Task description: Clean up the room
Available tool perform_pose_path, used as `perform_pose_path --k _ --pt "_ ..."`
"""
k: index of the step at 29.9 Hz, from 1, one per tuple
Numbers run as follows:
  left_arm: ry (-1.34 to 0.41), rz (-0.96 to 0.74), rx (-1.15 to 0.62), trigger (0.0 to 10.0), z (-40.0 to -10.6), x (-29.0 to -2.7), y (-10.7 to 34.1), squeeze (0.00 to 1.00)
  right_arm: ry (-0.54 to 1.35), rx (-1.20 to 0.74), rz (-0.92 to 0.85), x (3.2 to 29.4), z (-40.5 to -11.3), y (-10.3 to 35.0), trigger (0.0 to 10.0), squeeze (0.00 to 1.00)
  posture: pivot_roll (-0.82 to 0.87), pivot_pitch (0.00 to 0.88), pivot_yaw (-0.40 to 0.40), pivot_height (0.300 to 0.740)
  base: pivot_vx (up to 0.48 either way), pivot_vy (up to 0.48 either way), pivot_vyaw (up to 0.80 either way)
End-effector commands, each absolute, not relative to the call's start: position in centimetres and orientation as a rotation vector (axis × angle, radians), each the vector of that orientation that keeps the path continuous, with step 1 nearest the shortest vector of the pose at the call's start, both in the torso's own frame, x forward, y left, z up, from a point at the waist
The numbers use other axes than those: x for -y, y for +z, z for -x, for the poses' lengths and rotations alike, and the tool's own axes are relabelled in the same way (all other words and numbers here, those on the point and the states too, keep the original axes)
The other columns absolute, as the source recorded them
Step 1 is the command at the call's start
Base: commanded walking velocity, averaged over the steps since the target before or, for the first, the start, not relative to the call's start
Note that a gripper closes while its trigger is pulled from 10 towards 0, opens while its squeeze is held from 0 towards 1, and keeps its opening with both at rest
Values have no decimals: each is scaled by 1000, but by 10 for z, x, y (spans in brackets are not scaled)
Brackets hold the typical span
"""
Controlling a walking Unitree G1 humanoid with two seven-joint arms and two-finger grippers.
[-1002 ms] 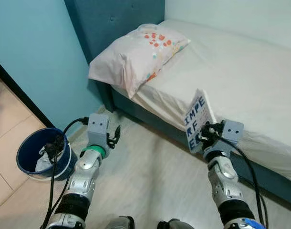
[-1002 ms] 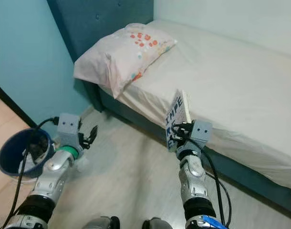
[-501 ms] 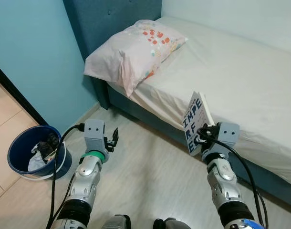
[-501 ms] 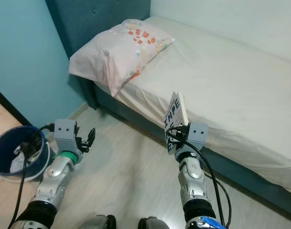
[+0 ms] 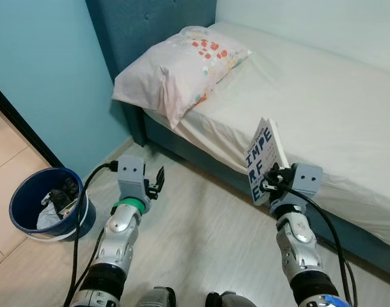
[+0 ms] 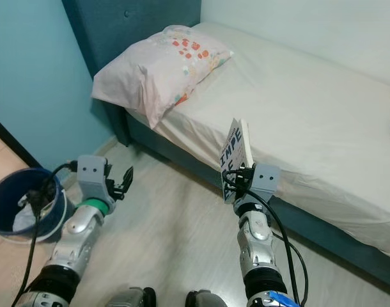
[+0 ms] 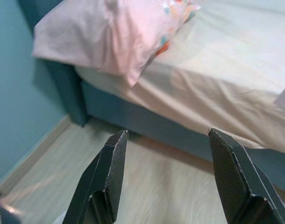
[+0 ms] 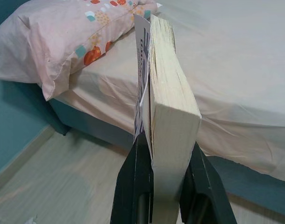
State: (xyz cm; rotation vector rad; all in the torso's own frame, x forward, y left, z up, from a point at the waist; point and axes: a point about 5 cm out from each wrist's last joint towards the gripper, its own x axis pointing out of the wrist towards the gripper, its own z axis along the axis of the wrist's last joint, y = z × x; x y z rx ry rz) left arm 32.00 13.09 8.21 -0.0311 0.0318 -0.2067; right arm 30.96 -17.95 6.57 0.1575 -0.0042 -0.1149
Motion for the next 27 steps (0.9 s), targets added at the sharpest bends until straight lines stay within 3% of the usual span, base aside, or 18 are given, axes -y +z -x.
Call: perform_pose_path --k 1,16,27 --pt "-229 27 -38 10000 -318 -128 79 0 -127 27 -151 182 -307 66 10000 0 66 24 67 737 0 0 0" --pt "-174 10 -79 10000 -319 -132 73 0 -120 -19 -96 186 -300 57 10000 0 65 67 38 737 0 0 0" --pt "-142 31 -73 10000 -310 -137 70 0 -57 -31 -83 175 -306 59 10000 0 81 76 13 737 0 0 0"
